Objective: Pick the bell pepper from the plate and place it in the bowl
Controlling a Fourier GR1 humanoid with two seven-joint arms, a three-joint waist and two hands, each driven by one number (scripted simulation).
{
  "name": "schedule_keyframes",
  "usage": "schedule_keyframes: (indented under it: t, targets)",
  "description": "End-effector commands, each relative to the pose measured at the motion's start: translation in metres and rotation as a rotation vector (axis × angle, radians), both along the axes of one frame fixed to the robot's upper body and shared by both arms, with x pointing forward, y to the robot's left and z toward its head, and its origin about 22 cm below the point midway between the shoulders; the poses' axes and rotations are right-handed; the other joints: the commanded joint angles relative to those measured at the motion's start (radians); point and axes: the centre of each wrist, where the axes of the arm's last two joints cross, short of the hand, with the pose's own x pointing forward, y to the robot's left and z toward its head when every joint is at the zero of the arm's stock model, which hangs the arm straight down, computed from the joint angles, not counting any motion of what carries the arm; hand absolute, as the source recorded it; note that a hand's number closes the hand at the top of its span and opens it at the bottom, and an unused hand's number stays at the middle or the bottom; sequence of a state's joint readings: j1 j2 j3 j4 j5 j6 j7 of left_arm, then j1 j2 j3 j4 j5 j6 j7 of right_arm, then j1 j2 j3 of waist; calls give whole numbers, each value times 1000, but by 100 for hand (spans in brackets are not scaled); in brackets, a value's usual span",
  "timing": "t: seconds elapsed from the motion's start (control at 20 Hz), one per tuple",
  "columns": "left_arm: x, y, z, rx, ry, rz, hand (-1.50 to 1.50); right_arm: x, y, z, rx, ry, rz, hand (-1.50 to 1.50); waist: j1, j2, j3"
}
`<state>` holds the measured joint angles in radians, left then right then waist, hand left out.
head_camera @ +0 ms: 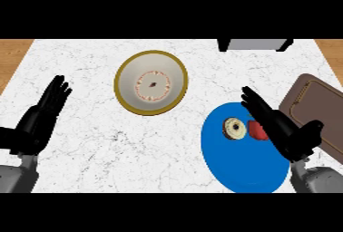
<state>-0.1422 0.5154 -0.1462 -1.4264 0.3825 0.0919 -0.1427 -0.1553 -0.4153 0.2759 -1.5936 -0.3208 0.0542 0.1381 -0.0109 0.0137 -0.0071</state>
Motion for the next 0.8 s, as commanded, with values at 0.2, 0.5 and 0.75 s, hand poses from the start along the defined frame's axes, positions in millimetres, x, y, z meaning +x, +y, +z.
schedule_keyframes:
  t: [0.2,0.5,0.75]
  targets:
    - [7,-56,-8,-8,4,37,0,-8,10,-29,-343,-99,-130,150,5,-15,7]
    - [-3,-58,-21,-45,72,53,0,-13,6,-23,-315,-510,-632,-150,-45,-28,14]
    - [5,-88,-15,-45,59,33,0,-62,31,-54,-326,-731,-662,-150,-20,-18,9]
